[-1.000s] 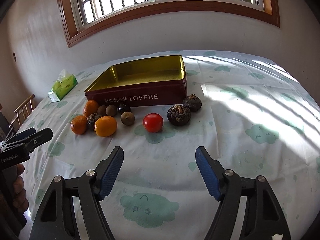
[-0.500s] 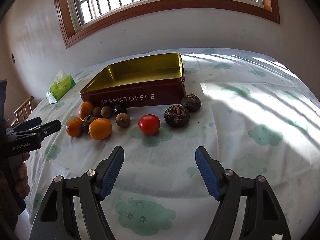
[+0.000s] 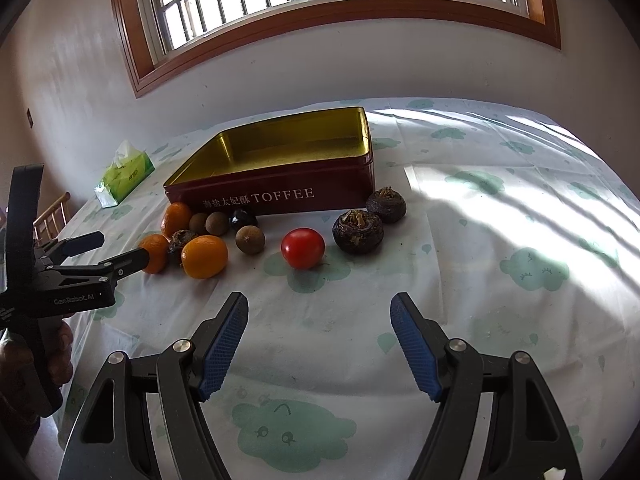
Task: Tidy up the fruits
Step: 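Move the left gripper toward a mandarin while the right gripper approaches the red cherry tomato, then close the left gripper on the mandarin while the right gripper closes on the red tomato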
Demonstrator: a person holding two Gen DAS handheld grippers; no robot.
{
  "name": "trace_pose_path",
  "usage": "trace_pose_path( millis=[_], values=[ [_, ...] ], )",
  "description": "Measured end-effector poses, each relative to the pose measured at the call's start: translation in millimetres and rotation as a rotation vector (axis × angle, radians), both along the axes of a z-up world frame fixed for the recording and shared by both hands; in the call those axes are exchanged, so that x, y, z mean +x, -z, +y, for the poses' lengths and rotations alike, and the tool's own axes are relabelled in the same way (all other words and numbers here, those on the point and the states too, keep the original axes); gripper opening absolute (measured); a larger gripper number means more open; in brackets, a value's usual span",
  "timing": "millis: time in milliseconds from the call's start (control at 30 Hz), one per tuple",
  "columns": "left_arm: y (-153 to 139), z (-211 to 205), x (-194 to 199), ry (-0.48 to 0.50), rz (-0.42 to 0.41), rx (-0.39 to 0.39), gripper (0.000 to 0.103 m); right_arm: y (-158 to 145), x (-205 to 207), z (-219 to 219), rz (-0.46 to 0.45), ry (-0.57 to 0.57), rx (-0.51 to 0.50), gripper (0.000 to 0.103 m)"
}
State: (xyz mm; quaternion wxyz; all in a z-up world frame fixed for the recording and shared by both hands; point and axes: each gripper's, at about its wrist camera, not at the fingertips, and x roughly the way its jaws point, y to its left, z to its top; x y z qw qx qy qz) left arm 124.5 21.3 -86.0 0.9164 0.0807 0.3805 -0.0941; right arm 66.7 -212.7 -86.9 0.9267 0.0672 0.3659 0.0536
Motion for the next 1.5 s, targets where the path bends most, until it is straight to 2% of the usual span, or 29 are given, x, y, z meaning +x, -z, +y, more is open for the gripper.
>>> trace_pose_path(
  millis=[67, 267, 333, 400, 433, 467, 567, 800, 1133, 1200, 1267, 1500],
  values=[
    [3, 1, 3, 0.010, 0.018, -0.004, 0.090, 0, 0, 0, 0.001, 0.000, -0.001, 0.071],
    [7, 0, 6, 0.034, 0.027, -0.028, 0.087, 2, -1, 1, 0.004, 0.002, -0.001, 0.071],
    [9, -2, 7, 0.071, 0.041, -0.053, 0.074, 2, 0, 1, 0.006, 0.002, -0.001, 0.071],
    [12, -5, 8, 0.099, 0.068, -0.071, 0.056, 3, 0, 1, 0.009, 0.001, 0.000, 0.071],
    [15, -8, 8, 0.104, 0.083, -0.067, 0.051, 3, 1, 1, 0.010, 0.001, 0.000, 0.071],
    [17, -10, 9, 0.106, 0.094, -0.058, 0.041, 3, 1, 1, 0.011, 0.001, 0.001, 0.071],
    [16, -8, 9, 0.088, 0.093, -0.061, 0.041, 3, 1, 0, 0.014, 0.002, 0.003, 0.071],
    [14, 11, 2, 0.036, 0.120, -0.162, 0.040, 6, 6, 1, 0.053, 0.004, -0.008, 0.071],
    [15, 12, -4, 0.007, 0.106, -0.156, 0.040, 10, 33, -3, 0.127, 0.006, 0.017, 0.071],
    [15, 12, -4, 0.006, 0.107, -0.158, 0.040, 10, 39, 1, 0.132, -0.008, 0.017, 0.066],
    [15, 13, -4, 0.005, 0.108, -0.160, 0.040, 11, 46, 3, 0.143, -0.019, 0.030, 0.055],
    [15, 12, -3, 0.006, 0.109, -0.160, 0.040, 15, 67, 9, 0.155, -0.032, 0.037, 0.046]
  ],
)
